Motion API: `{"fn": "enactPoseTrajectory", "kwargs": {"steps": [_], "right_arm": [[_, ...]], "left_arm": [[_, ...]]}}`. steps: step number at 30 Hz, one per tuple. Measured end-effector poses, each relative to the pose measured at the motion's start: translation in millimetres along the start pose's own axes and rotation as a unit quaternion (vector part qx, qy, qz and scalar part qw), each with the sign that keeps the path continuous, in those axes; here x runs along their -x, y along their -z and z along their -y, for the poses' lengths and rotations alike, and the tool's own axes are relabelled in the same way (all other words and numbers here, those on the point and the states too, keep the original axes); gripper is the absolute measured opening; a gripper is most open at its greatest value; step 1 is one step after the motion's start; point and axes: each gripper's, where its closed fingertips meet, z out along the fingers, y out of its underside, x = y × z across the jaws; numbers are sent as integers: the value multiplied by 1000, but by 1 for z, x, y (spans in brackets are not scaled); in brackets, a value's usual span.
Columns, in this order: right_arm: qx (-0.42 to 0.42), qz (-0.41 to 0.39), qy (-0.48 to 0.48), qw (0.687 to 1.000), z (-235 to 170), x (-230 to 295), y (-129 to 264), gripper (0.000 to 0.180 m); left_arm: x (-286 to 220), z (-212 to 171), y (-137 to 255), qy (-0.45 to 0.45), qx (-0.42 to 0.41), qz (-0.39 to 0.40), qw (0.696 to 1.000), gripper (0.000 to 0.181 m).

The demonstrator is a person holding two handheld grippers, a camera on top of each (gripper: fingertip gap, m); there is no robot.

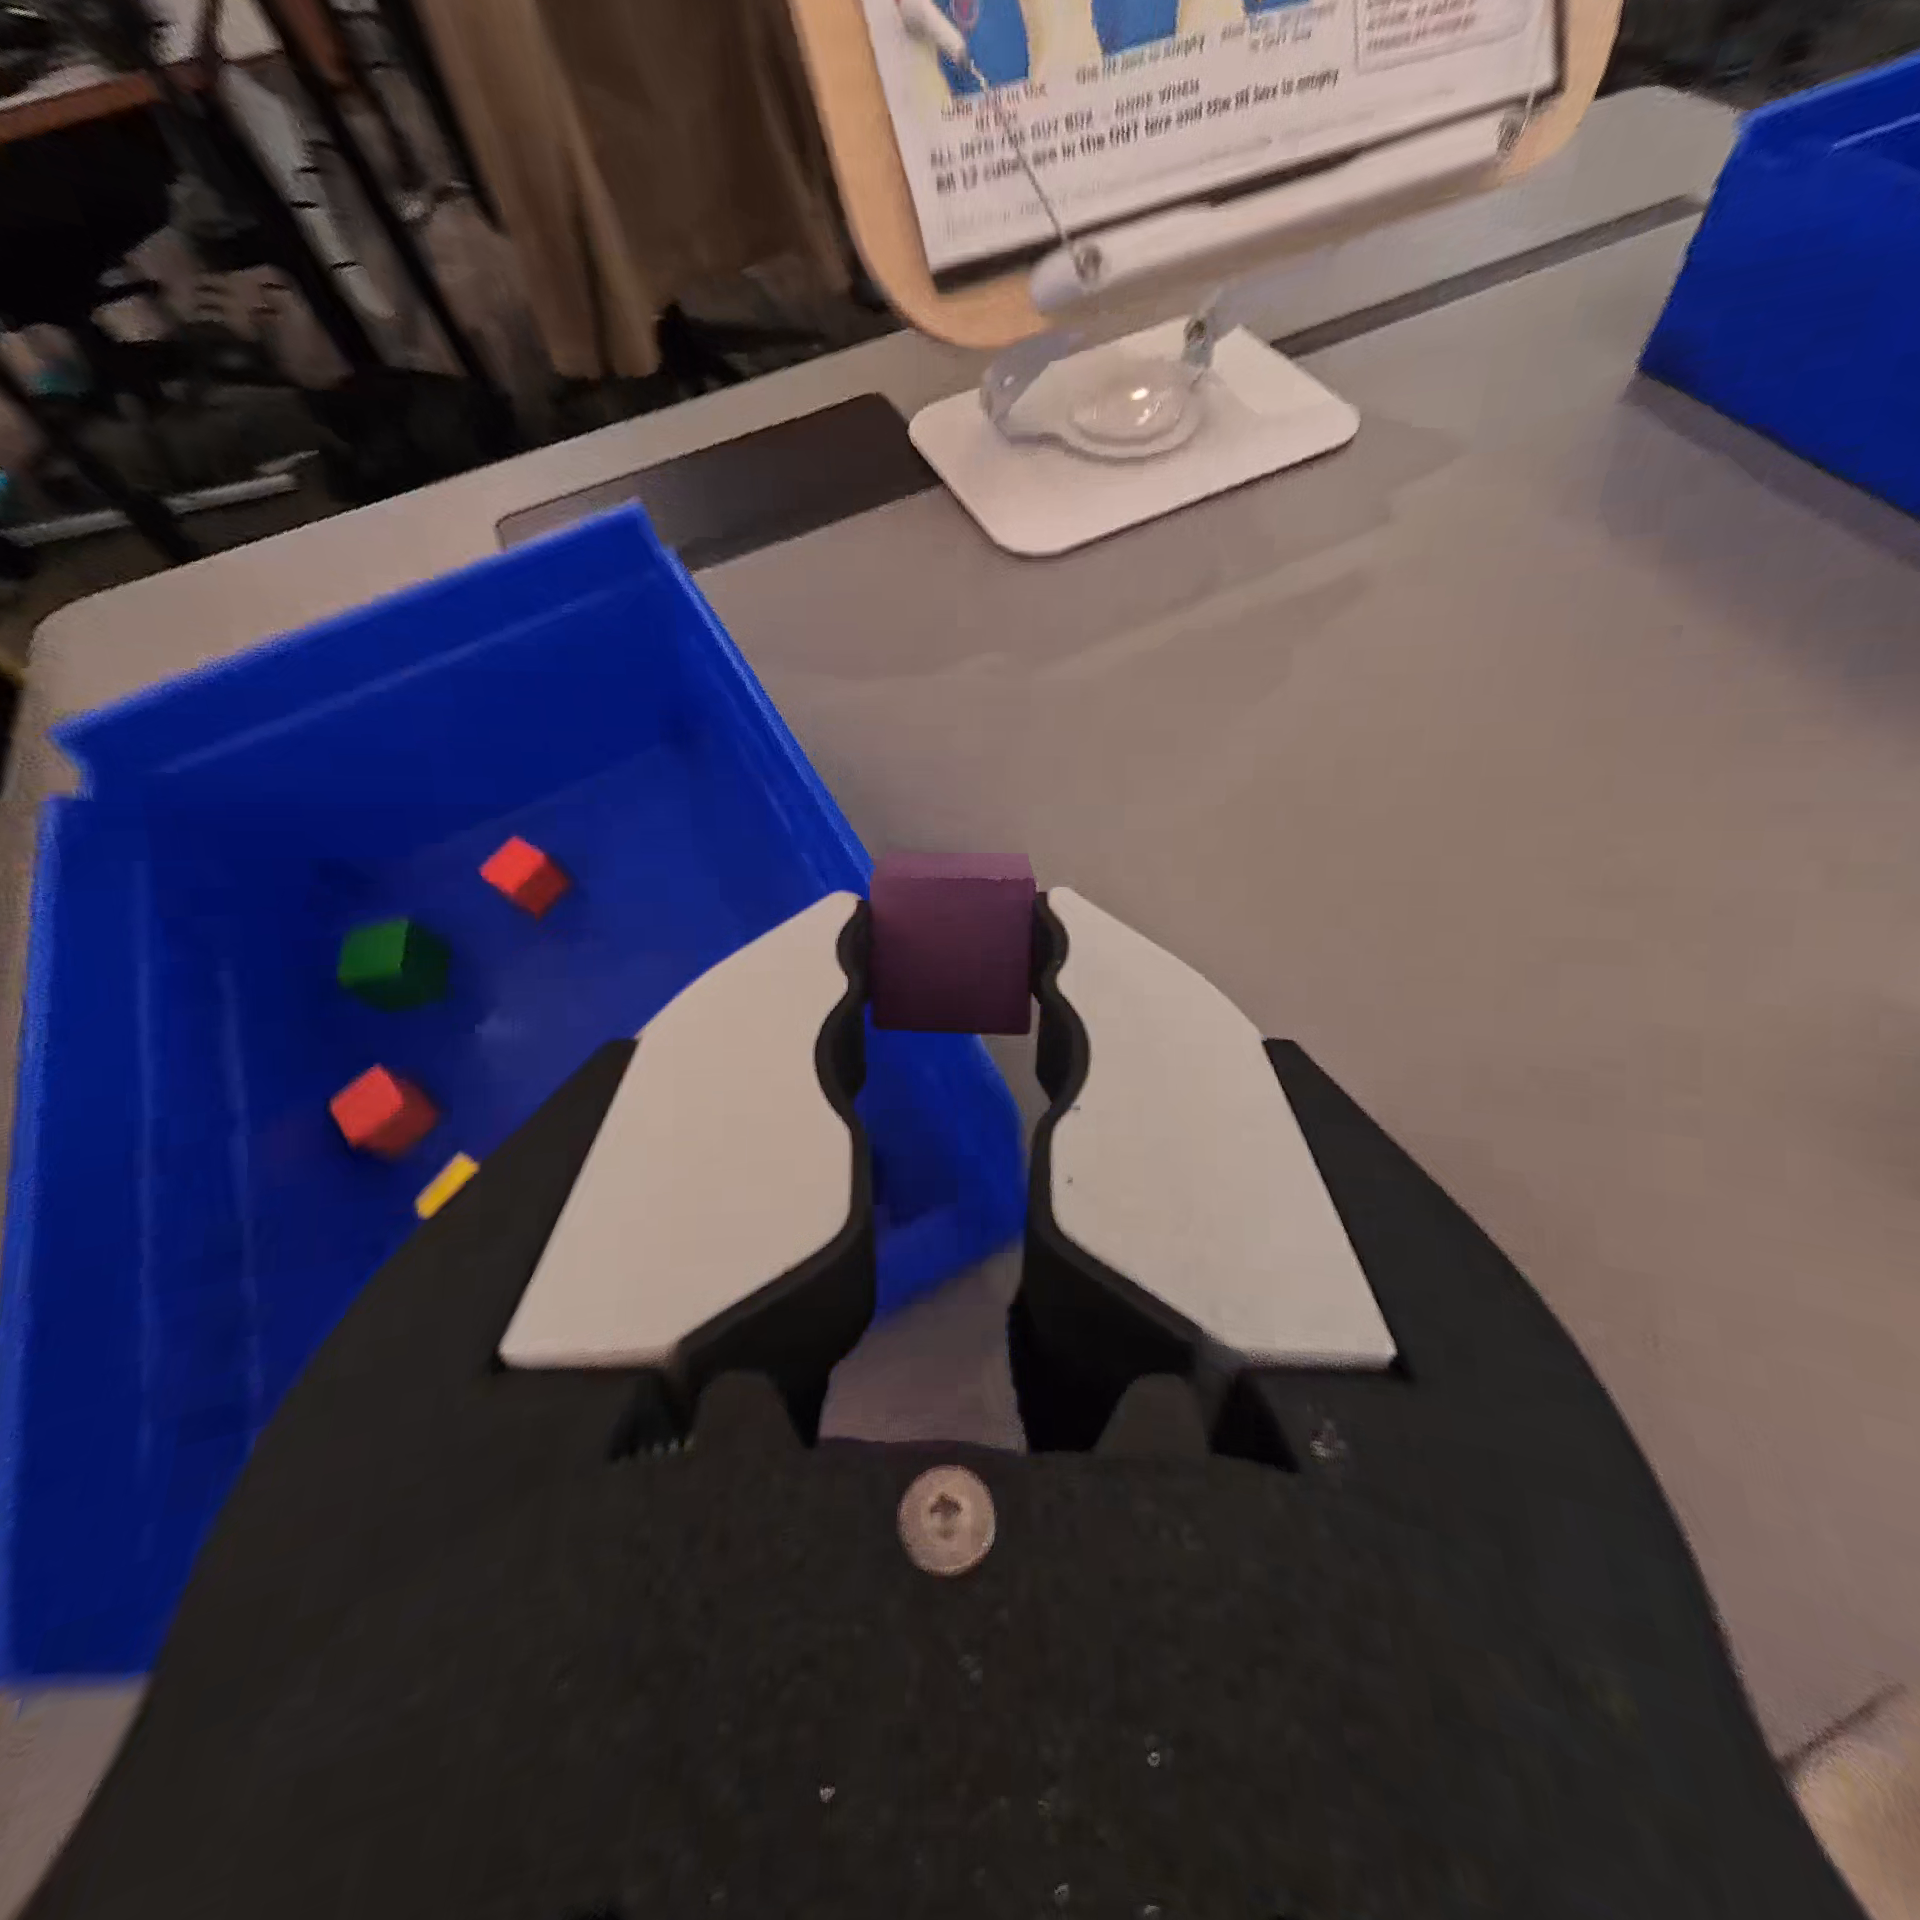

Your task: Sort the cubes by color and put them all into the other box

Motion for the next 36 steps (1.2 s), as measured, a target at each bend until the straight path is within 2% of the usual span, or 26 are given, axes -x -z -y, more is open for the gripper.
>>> {"fn": "enactPoseTrajectory", "kwargs": {"steps": [4,7,10,13,16,18,20,22,24,30,32,34,36], "right_arm": [[9,-5,12,1000,-5,0,-3,23],[20,-3,11,1000,-12,0,-7,23],[30,1,5,1000,-18,0,-12,23],[33,24,-18,999,-18,4,-16,25],[27,93,-87,991,1,15,-27,29],[32,176,-173,969,23,29,-37,34],[42,262,-272,925,47,41,-49,42],[43,323,-355,876,68,46,-62,47],[50,350,-404,843,78,47,-75,51],[63,350,-430,830,63,43,-100,53],[68,360,-446,816,55,43,-101,48],[77,372,-453,807,46,46,-102,29],[61,370,-457,807,45,43,-101,29]], "left_arm": [[-40,-42,16,0,-17,49,999,28],[-57,-62,17,0,-7,37,999,28],[-72,-63,13,-11,-21,5,1000,28],[-109,-42,8,-25,-69,-96,993,28],[-162,-4,5,-64,-152,-239,957,28],[-195,23,5,-99,-215,-321,917,28],[-222,43,1,-122,-252,-385,879,28],[-238,55,-9,-132,-260,-419,860,28],[-250,61,-17,-135,-258,-448,845,28],[-270,47,-28,-158,-260,-467,830,28],[-275,40,-30,-173,-258,-460,832,28],[-279,35,-32,-179,-252,-448,839,28],[-280,31,-34,-184,-231,-427,855,30]]}}
